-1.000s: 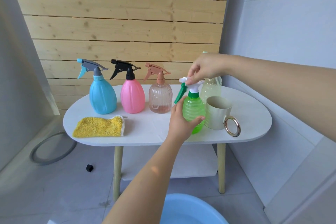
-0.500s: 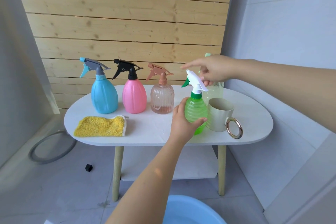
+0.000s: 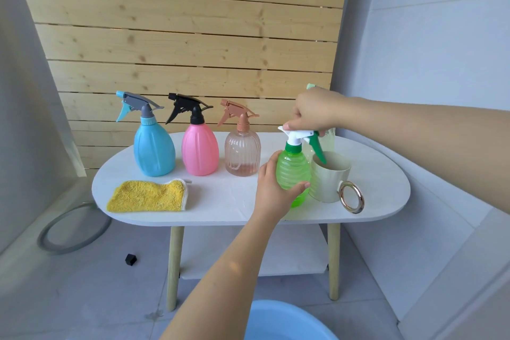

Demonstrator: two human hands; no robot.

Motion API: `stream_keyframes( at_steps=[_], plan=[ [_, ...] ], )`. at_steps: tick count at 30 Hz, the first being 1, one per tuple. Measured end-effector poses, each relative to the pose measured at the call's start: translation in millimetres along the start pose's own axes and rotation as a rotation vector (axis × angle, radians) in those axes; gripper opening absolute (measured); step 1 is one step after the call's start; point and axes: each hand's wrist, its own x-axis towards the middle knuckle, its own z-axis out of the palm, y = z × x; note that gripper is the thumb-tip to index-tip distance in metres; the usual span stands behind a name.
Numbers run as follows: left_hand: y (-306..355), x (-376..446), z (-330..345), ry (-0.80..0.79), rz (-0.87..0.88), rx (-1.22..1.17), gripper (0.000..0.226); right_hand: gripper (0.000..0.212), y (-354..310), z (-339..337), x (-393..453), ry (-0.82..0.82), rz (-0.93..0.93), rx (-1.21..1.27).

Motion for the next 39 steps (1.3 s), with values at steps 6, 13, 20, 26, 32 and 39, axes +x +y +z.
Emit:
stream_keyframes(
  at_steps=[6, 13, 20, 26, 32, 39],
  plan=[
    [-1.9, -0.1, 0.6, 0.003, 0.007, 0.000, 0.085, 0.033, -3.8, -7.0, -0.9, -0.174, 0.057, 0.480],
    [-2.9, -0.1, 1.5, 0.001, 0.003, -0.013, 0.085, 0.045, 38.3, -15.9, -15.4, -0.646, -0.116, 0.820],
    [-3.4, 0.1, 1.7, 0.002, -0.011, -0.004, 0.085, 0.029, 23.3, -5.6, -8.3, -0.329, -0.132, 0.766],
    [-3.4, 1.6, 0.4, -0.001, -0.007, -0.012, 0.086, 0.036, -4.1, -9.0, 7.4, 0.033, -0.011, 0.285],
    [-4.5, 2.7, 2.8, 0.030, 0.010, -0.012, 0.083, 0.053, -14.6, -3.9, 14.0, 0.125, 0.120, 0.187],
    [-5.6, -0.3, 9.3, 0.102, 0.035, 0.031, 0.083, 0.047, -16.6, 11.1, 13.2, 0.266, 0.083, 0.098]
  ],
)
